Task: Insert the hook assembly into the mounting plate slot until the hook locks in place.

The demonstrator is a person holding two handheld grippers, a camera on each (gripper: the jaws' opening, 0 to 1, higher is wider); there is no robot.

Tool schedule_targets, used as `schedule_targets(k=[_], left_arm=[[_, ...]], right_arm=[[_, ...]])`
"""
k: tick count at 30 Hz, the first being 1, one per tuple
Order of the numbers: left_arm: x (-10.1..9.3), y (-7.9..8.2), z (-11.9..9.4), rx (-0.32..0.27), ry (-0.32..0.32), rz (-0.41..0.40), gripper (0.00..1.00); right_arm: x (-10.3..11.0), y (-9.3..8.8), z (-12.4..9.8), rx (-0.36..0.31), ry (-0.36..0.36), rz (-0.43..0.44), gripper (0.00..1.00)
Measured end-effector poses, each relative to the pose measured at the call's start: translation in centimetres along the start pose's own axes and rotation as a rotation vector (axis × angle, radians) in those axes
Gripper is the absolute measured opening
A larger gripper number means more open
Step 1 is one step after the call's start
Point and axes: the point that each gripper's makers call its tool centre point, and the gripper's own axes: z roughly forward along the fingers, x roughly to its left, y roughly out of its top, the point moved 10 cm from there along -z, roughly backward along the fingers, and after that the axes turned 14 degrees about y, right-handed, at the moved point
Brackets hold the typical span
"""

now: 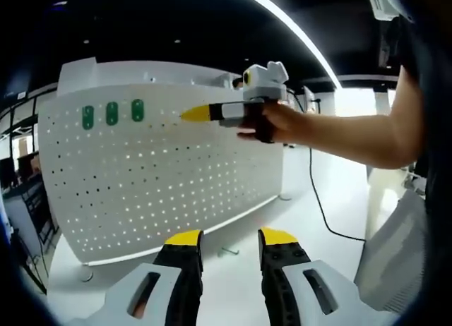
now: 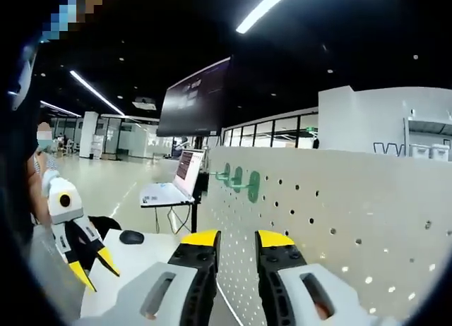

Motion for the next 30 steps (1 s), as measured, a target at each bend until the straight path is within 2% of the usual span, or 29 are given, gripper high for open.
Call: schedule_targets(k=[6,17,30], left_arm=[[-0.2,-0.1,0.0,0.004,-0.009,0.007,0.31],[-1.0,-0.2,0.0,0.012,-0.032,0.027,0.31],[-1.0,-0.2,-0.1,0.016,-0.037,0.013,0.31]], right_arm=[[1.2,-1.3,-2.7,0.002,-0.054,0.038,0.18],[4.6,-3.7,-7.4,0.014,-0.151,0.102,0.18],[8.9,-6.0,-11.7,0.02,-0.239,0.172,0.18]])
